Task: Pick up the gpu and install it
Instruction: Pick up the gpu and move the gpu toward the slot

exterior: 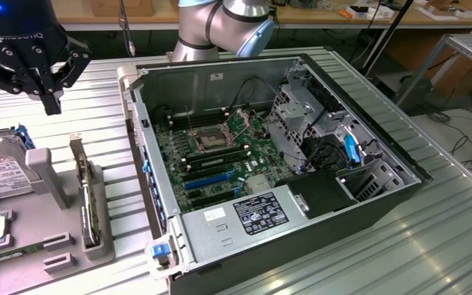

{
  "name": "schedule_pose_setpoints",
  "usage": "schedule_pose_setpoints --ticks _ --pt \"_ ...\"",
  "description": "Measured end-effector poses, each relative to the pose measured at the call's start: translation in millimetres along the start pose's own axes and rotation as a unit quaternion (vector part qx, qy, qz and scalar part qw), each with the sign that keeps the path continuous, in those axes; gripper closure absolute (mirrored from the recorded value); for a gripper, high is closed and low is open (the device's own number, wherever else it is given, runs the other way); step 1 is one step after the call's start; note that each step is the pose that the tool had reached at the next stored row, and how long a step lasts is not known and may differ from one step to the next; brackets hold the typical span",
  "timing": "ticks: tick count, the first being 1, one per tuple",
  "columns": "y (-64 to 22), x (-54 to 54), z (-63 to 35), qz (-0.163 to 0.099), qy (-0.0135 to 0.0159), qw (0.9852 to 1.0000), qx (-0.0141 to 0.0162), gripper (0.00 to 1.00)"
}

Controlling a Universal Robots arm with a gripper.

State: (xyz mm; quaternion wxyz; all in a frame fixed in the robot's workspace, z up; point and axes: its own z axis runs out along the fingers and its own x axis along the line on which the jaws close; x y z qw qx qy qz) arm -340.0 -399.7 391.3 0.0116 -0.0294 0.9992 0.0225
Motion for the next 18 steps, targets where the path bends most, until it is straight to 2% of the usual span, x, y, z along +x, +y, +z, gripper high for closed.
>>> schedule_pose_setpoints --ticks 5,6,9,13,14,15,16,18 --pt "0.0 0.0 0.0 0.0 0.0 1.0 0.0 0.89" --pt "0.0 0.0 0.0 0.0 0.0 1.0 0.0 0.76" --pt "0.0 0.0 0.0 0.0 0.0 1.0 0.0 0.58" --pt "0.0 0.0 0.0 0.0 0.0 1.0 0.0 0.57" --pt "0.0 0.0 0.0 0.0 0.0 1.0 0.0 0.51" --pt "0.0 0.0 0.0 0.0 0.0 1.0 0.0 0.51" --pt "0.0 0.0 0.0 0.0 0.0 1.0 0.0 0.44" --pt "0.0 0.0 0.0 0.0 0.0 1.0 0.0 0.44"
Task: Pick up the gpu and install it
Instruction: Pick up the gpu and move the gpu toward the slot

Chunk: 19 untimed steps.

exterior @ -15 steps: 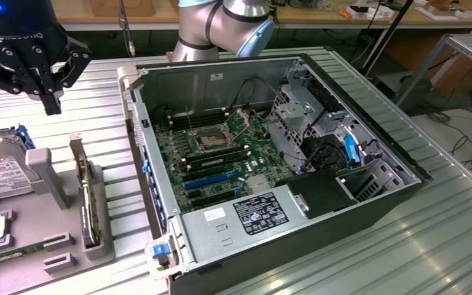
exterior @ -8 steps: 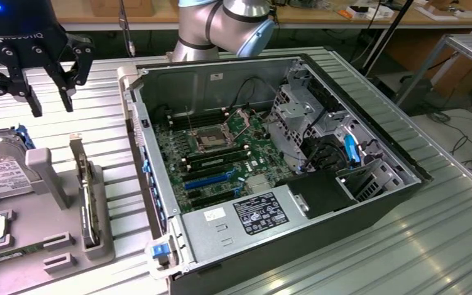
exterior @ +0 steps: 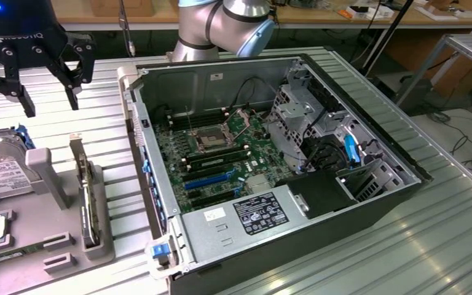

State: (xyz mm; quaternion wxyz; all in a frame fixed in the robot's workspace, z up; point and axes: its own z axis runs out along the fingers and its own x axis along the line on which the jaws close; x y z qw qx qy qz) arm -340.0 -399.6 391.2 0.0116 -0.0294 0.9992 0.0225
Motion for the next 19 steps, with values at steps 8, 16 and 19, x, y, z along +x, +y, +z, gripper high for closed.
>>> schedule_pose_setpoints --ticks 8,16,19 --pt "-0.3 0.0 -0.1 0.0 0.0001 1.0 0.0 0.44" --pt "-4.3 0.3 -0.2 0.0 0.0 1.0 0.0 0.44" --pt "-6.7 0.4 -0.3 0.0 0.0 1.0 0.0 0.44"
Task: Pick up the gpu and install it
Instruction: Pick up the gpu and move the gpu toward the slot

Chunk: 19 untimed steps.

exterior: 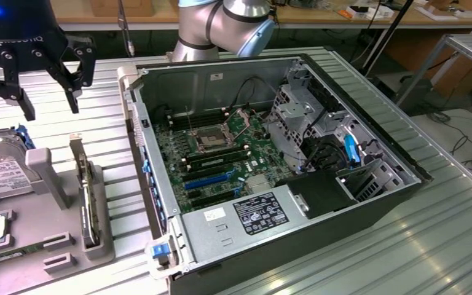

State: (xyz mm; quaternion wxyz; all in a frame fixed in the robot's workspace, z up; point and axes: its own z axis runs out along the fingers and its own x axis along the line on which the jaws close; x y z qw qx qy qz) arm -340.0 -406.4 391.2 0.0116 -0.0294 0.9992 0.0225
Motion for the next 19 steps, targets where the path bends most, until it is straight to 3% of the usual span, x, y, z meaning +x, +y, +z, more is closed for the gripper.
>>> schedule_pose_setpoints --ticks 19 --pt "-12.6 0.7 -0.2 0.0 0.0 1.0 0.0 0.44"
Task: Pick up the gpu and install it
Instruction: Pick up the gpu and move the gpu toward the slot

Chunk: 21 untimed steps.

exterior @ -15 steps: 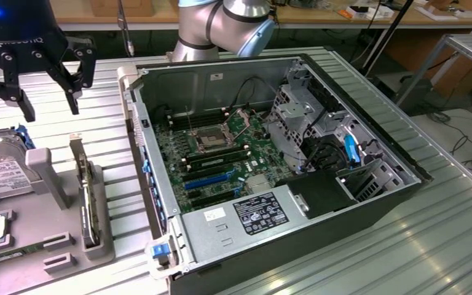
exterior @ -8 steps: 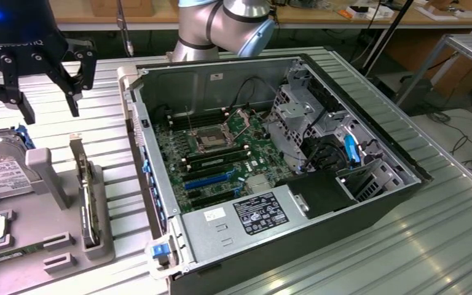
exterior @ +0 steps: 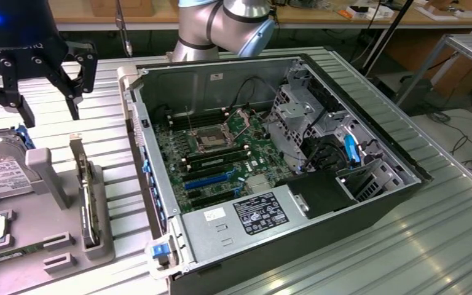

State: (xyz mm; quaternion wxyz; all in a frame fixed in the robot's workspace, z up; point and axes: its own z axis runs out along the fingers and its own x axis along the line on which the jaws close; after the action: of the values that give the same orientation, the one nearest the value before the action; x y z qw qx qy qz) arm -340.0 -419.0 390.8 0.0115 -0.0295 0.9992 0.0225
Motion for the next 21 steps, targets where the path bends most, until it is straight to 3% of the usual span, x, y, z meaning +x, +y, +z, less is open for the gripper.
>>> schedule_pose_setpoints --ticks 21 --pt "-18.4 1.1 0.1 0.0 -0.0001 1.0 0.0 0.44"
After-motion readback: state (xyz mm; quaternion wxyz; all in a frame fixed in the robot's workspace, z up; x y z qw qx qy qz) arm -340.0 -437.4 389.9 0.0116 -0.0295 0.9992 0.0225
